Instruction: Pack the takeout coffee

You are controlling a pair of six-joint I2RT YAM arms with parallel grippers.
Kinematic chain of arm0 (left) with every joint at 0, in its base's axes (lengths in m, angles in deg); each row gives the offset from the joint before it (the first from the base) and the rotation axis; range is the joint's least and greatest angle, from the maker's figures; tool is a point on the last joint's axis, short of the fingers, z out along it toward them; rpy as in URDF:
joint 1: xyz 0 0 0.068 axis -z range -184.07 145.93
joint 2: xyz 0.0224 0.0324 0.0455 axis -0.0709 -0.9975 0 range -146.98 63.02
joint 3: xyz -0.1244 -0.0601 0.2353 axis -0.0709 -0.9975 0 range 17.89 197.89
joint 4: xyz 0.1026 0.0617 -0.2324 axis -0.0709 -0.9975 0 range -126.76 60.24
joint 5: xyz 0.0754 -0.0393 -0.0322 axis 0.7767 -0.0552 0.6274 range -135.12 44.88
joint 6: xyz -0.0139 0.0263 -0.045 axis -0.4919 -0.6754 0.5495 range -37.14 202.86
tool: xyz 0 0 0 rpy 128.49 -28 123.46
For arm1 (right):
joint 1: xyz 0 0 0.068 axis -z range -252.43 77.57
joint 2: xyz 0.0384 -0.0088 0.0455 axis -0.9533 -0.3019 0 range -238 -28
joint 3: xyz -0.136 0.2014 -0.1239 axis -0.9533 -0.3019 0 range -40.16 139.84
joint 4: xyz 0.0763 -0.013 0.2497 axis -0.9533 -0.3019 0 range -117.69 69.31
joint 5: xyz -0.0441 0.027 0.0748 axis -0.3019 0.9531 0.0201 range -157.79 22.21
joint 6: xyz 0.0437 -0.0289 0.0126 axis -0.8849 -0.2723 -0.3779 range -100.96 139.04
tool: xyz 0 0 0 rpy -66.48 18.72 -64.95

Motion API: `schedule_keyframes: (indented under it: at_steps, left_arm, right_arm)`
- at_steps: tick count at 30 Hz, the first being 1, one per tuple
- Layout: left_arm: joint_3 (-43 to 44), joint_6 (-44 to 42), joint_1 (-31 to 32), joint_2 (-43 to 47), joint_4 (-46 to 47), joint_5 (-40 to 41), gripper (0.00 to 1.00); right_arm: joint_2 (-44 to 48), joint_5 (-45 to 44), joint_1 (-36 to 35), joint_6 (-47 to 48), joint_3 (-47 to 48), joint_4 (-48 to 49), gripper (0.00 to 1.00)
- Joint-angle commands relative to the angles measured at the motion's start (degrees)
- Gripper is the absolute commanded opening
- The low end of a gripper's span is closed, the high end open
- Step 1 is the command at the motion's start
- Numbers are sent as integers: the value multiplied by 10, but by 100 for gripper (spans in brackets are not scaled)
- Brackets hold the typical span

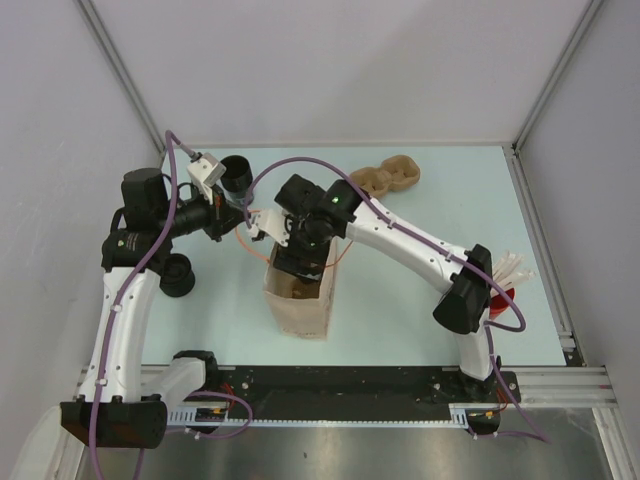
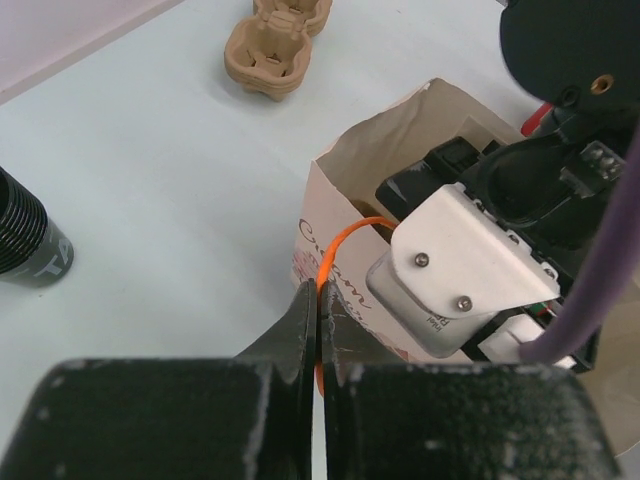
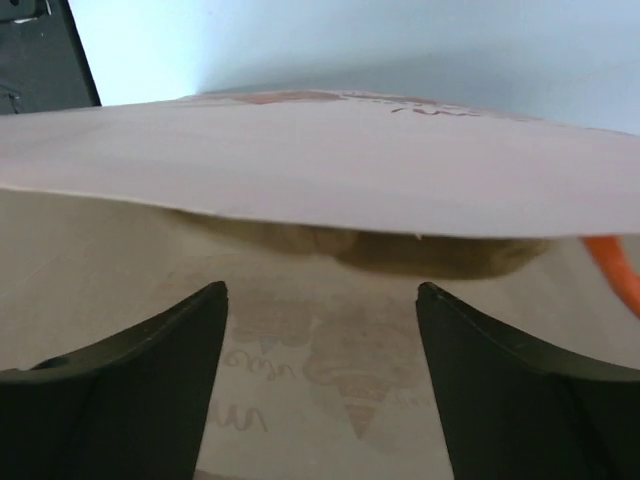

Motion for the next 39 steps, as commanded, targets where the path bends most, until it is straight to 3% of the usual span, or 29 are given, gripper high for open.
schedule_keyframes:
  at_steps: [1,3,7,23,28,31,39]
  left_arm:
    - [-5,8,1,12,15,-5,0]
    - [-5,9,1,11,14,-5,0]
    - [-5,8,1,11,14,-7,0]
    - [-2,6,1,4,12,-12,0]
    - [12,4,2,-1,10,-8,1]
    - [23,4,2,-5,7,-1,1]
    - [41,-15,3,-13,-15,12,2]
  right_arm:
    - [16,-1,-3,8,44,-10,84]
    - [16,1,-2,10,57,-10,93]
    - [26,3,4,15,87,-6,99]
    - [168,62,73,37,190,20,100]
    - [246,102,86,95,141,-10,100]
    - [305,121,90,131,56,6,100]
    - [340,106,98,173,-97,55,100]
